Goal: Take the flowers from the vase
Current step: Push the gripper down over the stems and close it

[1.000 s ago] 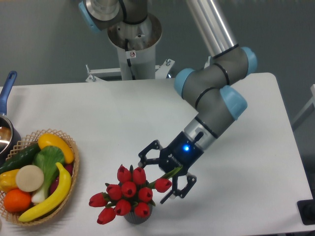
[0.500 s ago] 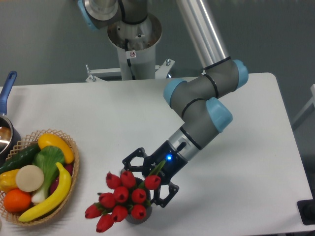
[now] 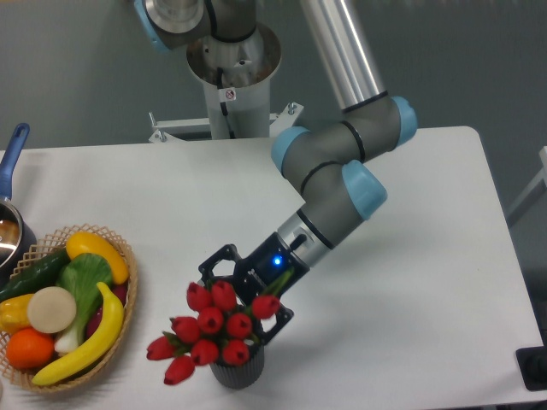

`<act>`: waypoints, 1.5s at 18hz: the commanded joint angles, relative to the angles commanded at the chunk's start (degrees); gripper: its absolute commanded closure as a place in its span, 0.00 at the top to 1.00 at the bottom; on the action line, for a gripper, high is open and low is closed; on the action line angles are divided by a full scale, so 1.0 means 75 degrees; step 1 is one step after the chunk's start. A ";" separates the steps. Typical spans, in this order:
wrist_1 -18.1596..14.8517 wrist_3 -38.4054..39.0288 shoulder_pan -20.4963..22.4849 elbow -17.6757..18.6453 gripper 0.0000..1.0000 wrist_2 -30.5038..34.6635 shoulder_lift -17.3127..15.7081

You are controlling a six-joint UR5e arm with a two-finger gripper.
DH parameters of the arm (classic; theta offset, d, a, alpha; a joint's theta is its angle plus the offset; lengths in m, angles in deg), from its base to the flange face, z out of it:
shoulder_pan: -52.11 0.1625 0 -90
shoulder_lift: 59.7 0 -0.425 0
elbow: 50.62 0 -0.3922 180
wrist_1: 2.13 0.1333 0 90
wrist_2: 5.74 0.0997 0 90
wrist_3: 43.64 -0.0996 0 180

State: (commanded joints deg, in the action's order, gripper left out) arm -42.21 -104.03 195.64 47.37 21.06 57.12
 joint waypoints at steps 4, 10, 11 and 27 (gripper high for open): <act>0.0023 0.0024 0.0023 -0.0069 0.16 -0.0012 -0.0071; 0.0035 0.0059 0.0047 -0.0292 0.06 -0.0012 -0.0059; 0.0035 0.0163 0.0047 -0.0385 0.05 -0.0012 -0.0059; 0.0035 0.1781 0.0000 -0.0433 0.06 -0.0280 -0.0879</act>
State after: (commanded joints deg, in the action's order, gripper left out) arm -41.95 -90.67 195.64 44.13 18.97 50.52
